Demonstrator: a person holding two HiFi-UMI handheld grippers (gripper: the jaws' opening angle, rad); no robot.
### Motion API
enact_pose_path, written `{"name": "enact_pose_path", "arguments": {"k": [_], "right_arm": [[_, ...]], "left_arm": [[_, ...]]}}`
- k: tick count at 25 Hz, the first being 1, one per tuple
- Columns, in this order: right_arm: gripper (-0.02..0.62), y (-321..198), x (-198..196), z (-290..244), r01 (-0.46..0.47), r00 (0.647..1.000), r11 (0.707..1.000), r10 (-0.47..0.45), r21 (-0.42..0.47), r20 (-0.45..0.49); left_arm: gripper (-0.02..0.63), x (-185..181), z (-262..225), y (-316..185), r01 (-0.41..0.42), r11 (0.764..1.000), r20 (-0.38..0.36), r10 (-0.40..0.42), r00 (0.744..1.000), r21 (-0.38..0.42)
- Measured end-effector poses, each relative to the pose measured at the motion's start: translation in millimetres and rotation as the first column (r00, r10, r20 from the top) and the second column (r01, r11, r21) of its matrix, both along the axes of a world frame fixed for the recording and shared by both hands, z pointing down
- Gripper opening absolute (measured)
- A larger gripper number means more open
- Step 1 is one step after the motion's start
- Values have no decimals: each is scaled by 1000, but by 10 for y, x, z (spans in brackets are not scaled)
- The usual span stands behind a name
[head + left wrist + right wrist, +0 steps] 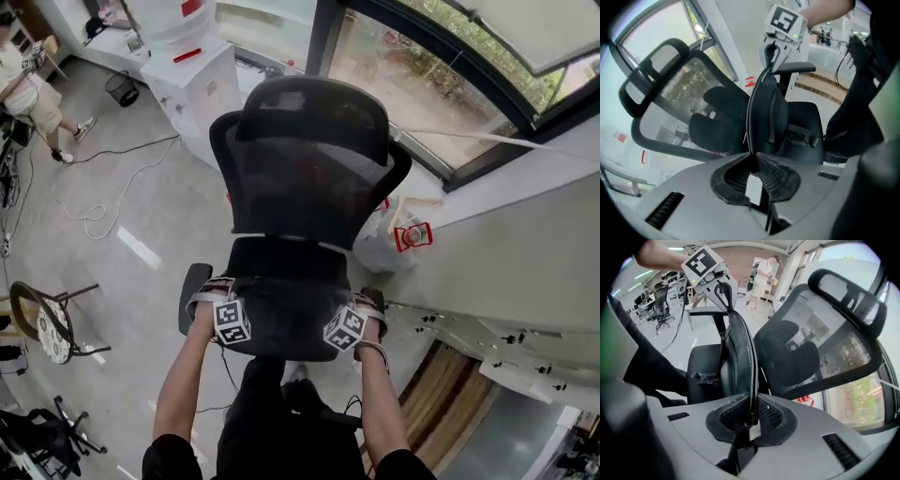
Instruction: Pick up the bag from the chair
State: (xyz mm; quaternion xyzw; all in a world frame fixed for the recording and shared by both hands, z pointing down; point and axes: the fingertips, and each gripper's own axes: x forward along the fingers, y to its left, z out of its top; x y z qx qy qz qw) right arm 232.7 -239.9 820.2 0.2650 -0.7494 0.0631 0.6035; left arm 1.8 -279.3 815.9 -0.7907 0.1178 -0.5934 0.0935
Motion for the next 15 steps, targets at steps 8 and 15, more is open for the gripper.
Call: {"name": "enact_pose_path", "arguments": {"k": [8, 15], "right_arm": [[32, 804, 119, -932, 91, 995, 980, -96, 175, 20], [31, 1427, 130, -1584, 69, 997, 954, -74, 292, 9]], "left_arm": [[32, 73, -1000, 950, 163, 971, -131, -141, 981, 177], [32, 70, -1522, 1710, 347, 932, -335, -295, 895, 106]]}}
